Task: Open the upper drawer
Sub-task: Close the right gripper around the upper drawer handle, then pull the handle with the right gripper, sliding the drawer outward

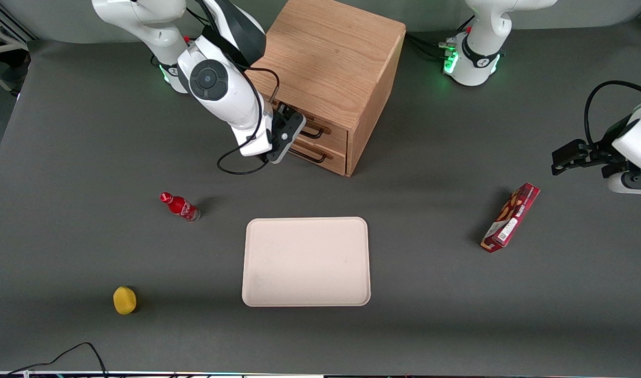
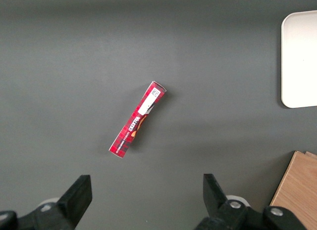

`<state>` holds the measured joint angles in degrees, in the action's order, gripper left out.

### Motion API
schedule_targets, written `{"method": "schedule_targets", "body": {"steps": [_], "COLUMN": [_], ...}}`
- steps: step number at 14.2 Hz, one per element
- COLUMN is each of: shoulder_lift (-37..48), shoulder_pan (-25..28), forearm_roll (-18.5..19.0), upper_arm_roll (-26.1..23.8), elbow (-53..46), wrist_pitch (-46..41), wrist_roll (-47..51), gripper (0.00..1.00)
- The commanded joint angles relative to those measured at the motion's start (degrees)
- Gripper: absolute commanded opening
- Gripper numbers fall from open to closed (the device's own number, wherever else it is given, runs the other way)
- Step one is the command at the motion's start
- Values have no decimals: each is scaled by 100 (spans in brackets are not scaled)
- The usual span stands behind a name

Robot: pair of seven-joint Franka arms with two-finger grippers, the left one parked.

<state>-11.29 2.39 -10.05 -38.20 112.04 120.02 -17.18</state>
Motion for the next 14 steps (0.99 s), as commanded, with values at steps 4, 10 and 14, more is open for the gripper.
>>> {"method": "schedule_targets", "body": {"steps": [4,10,14], "shoulder_lift": [-285,-470,-479], "shoulder_pan": [77,68,-11], "forearm_roll": [170,197,327], "upper_arm_roll": [14,58,76], "elbow": [-103,-402,-595], "wrist_pitch": [39,4,-110], "wrist_roll": [-40,-23,-23], "gripper": [100,100,100]}}
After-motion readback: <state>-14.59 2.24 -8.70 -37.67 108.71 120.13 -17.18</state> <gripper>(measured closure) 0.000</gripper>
